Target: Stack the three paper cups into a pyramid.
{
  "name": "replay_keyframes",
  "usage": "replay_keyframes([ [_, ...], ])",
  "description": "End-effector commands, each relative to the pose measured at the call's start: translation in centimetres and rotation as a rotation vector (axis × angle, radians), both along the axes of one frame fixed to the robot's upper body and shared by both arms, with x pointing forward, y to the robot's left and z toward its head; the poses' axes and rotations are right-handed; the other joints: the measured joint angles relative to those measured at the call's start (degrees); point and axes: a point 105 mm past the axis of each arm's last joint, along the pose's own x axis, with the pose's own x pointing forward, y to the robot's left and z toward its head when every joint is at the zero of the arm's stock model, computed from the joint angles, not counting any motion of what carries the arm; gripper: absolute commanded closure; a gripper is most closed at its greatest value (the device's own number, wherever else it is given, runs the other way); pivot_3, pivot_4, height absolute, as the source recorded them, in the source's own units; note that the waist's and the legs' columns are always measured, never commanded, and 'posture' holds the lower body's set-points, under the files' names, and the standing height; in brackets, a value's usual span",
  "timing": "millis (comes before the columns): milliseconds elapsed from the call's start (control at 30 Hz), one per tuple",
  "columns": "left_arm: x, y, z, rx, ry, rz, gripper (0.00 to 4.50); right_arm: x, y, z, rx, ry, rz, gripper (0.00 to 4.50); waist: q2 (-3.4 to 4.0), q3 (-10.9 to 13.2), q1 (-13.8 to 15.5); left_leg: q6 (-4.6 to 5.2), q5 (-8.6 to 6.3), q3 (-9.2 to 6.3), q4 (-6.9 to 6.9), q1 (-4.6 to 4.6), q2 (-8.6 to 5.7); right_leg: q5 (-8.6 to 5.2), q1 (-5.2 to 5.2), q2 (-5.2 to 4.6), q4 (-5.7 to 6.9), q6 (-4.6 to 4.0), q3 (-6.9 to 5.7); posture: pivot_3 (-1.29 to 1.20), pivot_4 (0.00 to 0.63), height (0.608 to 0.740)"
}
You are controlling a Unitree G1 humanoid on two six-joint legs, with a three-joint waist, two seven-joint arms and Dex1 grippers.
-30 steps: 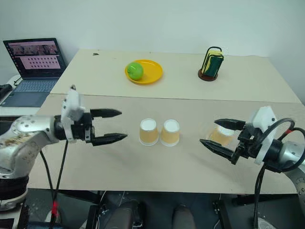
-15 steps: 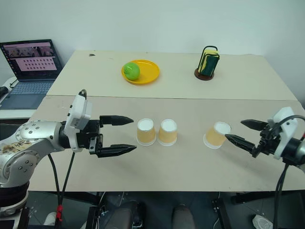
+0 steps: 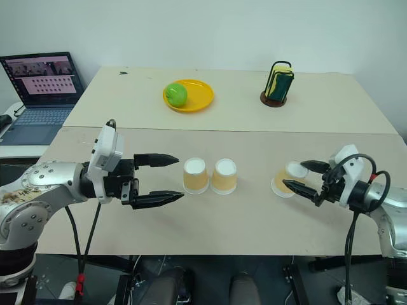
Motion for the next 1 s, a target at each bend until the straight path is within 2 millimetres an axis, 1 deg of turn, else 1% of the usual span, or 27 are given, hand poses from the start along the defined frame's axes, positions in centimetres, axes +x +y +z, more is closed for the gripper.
replay_keyframes([
  [33,-0.6,-0.4,0.8,0.001,-0.042,-0.026,0.02,0.5,-0.2,0.7,-0.002,-0.044,-0.008,0.0,0.0,0.0,0.0,0.0,0.0,0.0,0.0,0.0,0.0,0.0,0.0,0.0,0.0,0.0,0.0,0.0,0.15,0.726],
  [100,-0.7,-0.3,0.8,0.0,-0.04,-0.026,0.02,0.6,-0.3,0.8,0.003,-0.049,-0.012,0.0,0.0,0.0,0.0,0.0,0.0,0.0,0.0,0.0,0.0,0.0,0.01,0.0,0.0,0.0,0.0,0.0,0.15,0.726],
  [167,-0.7,-0.4,0.9,0.002,-0.039,-0.026,0.02,0.7,-0.4,1.8,0.024,-0.078,-0.011,0.0,0.0,0.0,-0.01,0.0,0.0,0.0,0.0,0.0,0.0,0.0,0.0,0.0,0.0,0.0,0.0,0.0,0.15,0.726],
  [267,-0.6,-0.4,0.8,0.003,-0.036,-0.024,0.02,0.3,-0.4,3.0,0.013,-0.106,0.001,0.0,0.0,0.0,0.01,-0.05,0.03,0.0,0.0,0.0,0.0,0.0,-0.01,0.0,0.01,0.0,0.0,0.0,0.15,0.726],
  [367,-0.6,-0.4,0.8,0.004,-0.036,-0.022,0.02,-0.2,0.2,3.9,0.024,-0.126,0.029,0.0,0.01,0.0,0.01,-0.25,0.15,0.0,0.0,-0.01,-0.01,0.0,-0.01,0.0,0.0,0.0,0.0,0.0,0.15,0.726],
  [500,-0.4,-0.4,0.8,0.004,-0.035,-0.016,0.02,-1.0,0.9,4.6,0.029,-0.133,0.061,0.0,0.01,0.0,0.09,-0.23,0.13,0.0,0.0,-0.01,0.0,0.0,-0.01,-0.01,0.0,0.0,0.0,0.0,0.15,0.726],
  [533,-0.4,-0.5,0.9,0.002,-0.035,-0.017,0.02,-1.1,0.7,4.6,0.027,-0.134,0.049,0.0,0.01,0.0,0.1,-0.22,0.13,-0.01,-0.01,-0.01,0.0,0.0,0.0,-0.01,0.0,0.0,0.0,0.0,0.15,0.726],
  [567,-0.4,-0.5,0.9,0.0,-0.033,-0.019,0.02,-1.1,0.4,4.4,0.026,-0.127,0.032,0.0,0.0,0.0,0.07,-0.2,0.12,-0.01,-0.01,-0.01,0.0,0.0,0.0,-0.01,-0.01,0.0,0.0,0.0,0.15,0.726],
  [667,-0.4,-0.5,0.9,0.001,-0.029,-0.017,0.02,-0.6,-1.0,3.0,-0.002,-0.093,-0.035,0.0,0.0,0.0,0.07,-0.13,0.07,-0.01,-0.01,-0.01,-0.01,0.0,0.01,-0.02,-0.01,0.0,0.01,0.0,0.15,0.726],
  [700,-0.4,-0.5,0.8,0.003,-0.028,-0.016,0.02,-0.5,-1.2,2.7,0.005,-0.086,-0.05,0.0,0.01,0.0,0.07,0.06,-0.04,-0.01,-0.01,-0.01,-0.01,0.0,0.01,-0.02,-0.01,0.0,0.0,0.0,0.15,0.726],
  [833,-0.4,-0.6,0.8,0.002,-0.025,-0.018,0.02,0.0,-1.9,1.7,0.013,-0.063,-0.081,0.0,0.01,0.0,0.02,0.03,-0.02,0.0,-0.01,-0.01,0.0,0.0,-0.01,-0.01,0.0,0.0,0.01,0.0,0.15,0.726],
  [1000,-0.3,-0.4,0.9,0.002,-0.027,-0.003,0.02,0.4,-2.0,0.6,0.025,-0.037,-0.085,0.0,0.01,0.0,-0.05,0.01,-0.01,0.02,-0.01,-0.01,0.0,0.0,-0.01,0.0,0.0,0.0,0.02,0.0,0.15,0.726],
])
